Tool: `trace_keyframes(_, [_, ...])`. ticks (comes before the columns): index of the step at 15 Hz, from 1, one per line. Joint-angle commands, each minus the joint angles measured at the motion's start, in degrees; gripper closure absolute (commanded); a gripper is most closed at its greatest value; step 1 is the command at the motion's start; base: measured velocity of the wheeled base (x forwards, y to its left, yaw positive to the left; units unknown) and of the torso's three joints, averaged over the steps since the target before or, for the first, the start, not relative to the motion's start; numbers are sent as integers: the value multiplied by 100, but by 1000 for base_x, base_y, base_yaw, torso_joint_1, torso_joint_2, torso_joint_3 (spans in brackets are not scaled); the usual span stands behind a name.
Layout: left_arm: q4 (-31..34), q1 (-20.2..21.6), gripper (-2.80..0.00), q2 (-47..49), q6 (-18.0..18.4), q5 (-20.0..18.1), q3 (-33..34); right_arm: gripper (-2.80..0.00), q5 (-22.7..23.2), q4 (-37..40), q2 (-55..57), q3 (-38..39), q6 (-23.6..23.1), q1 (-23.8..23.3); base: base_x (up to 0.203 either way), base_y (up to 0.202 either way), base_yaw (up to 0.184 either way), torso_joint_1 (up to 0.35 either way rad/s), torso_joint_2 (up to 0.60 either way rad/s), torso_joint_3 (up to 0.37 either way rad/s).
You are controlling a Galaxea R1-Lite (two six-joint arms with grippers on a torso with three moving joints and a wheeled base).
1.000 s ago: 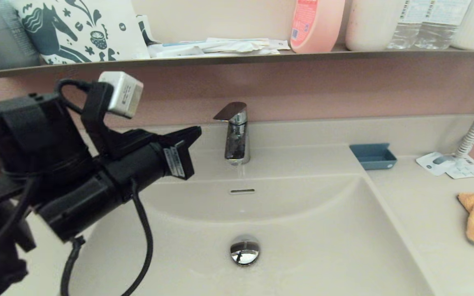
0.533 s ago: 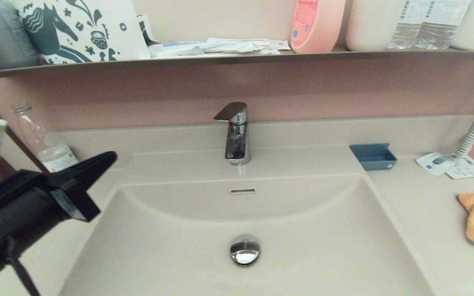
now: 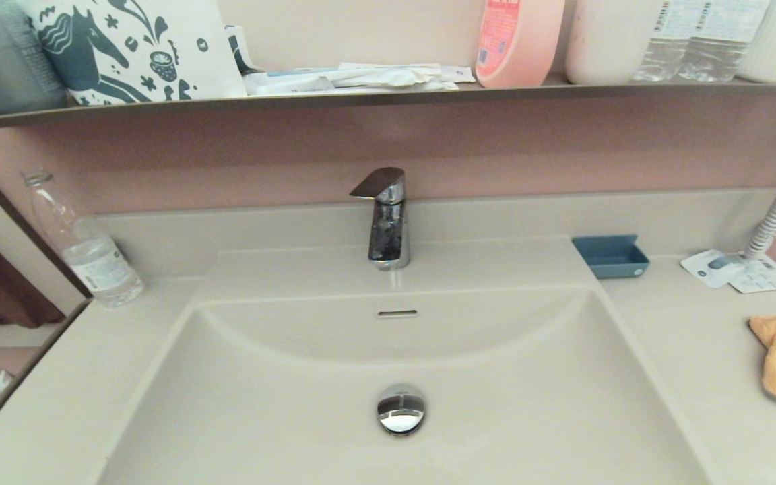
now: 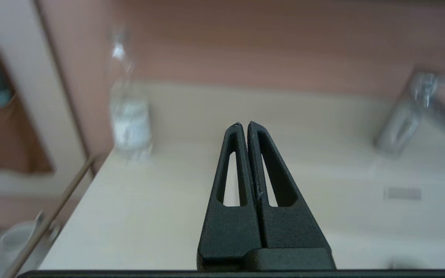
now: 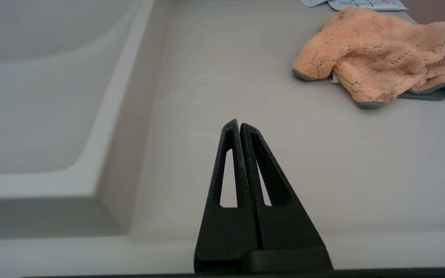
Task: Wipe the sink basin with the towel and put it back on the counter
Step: Pick up the cloth
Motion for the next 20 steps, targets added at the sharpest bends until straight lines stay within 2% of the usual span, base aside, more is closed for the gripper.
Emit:
trace_keyframes(1, [708, 65, 0, -1195, -7, -4, 138, 0, 1, -1, 0, 0, -4, 2, 0, 0, 0, 0, 0, 0])
trace_keyframes(3, [1540, 174, 0, -1793, -9, -94, 252, 0, 1, -1, 0, 0, -4, 2, 0, 0, 0, 0, 0, 0])
trace_keyframes(6, [2028, 293, 0, -2536, 23, -250, 509, 0, 1, -1, 0, 0, -4, 2, 0, 0, 0, 0, 0, 0])
trace_keyframes(8, [2777, 312, 0, -2896, 11, -278, 591, 0, 1, -1, 0, 0, -4, 2, 0, 0, 0, 0, 0, 0])
trace_keyframes(10, [2822, 315, 0, -2896, 82, -480, 751, 0, 1, -1, 0, 0, -4, 2, 0, 0, 0, 0, 0, 0])
trace_keyframes(13, [2788, 315, 0, -2896, 514, -738, 1392, 0, 1, -1, 0, 0, -4, 2, 0, 0, 0, 0, 0, 0])
trace_keyframes(15, [2818, 299, 0, -2896, 652, -1049, 1454, 0, 1, -1, 0, 0, -4, 2, 0, 0, 0, 0, 0, 0])
trace_keyframes(17, [2829, 289, 0, -2896, 760, -1078, 1454, 0, 1, -1, 0, 0, -4, 2, 0, 0, 0, 0, 0, 0])
trace_keyframes(20, [2821, 289, 0, -2896, 704, -1050, 1454, 0, 1, -1, 0, 0, -4, 2, 0, 0, 0, 0, 0, 0])
